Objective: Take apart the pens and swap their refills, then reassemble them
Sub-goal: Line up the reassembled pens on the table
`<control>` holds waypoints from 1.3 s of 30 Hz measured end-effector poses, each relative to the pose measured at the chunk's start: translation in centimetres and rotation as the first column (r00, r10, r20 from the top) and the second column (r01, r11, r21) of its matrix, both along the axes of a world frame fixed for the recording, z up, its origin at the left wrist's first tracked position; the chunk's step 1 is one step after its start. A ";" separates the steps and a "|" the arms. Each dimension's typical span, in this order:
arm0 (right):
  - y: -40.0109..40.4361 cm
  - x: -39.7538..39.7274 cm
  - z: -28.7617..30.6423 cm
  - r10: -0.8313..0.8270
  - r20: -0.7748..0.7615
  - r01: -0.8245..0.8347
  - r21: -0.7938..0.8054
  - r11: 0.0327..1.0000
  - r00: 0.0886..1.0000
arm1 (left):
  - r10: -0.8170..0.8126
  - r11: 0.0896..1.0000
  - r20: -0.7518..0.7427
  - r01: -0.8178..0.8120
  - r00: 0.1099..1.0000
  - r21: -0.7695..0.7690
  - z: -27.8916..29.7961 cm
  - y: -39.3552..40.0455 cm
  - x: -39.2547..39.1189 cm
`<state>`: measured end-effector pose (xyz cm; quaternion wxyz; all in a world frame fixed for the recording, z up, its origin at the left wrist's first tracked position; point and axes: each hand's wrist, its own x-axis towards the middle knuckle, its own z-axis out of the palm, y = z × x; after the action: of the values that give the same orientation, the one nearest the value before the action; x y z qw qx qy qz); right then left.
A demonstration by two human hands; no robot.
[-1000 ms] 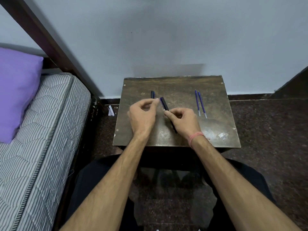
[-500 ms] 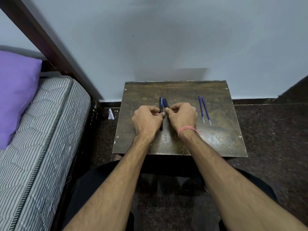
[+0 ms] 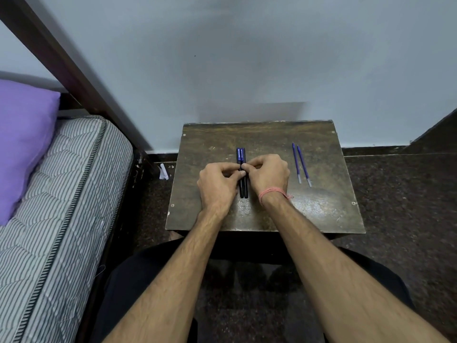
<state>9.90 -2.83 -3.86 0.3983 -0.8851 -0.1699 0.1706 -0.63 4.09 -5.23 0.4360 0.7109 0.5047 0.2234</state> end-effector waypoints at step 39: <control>-7.7 6.1 -0.3 -0.027 -0.169 0.038 0.062 0.997 0.985 | -0.109 0.993 -0.346 0.117 0.932 0.003 2.5 -5.0 8.9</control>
<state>15.99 -10.49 -4.16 0.4426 -0.8567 -0.1267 0.2324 8.31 -0.88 -2.77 0.3445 0.7719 0.5290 0.0757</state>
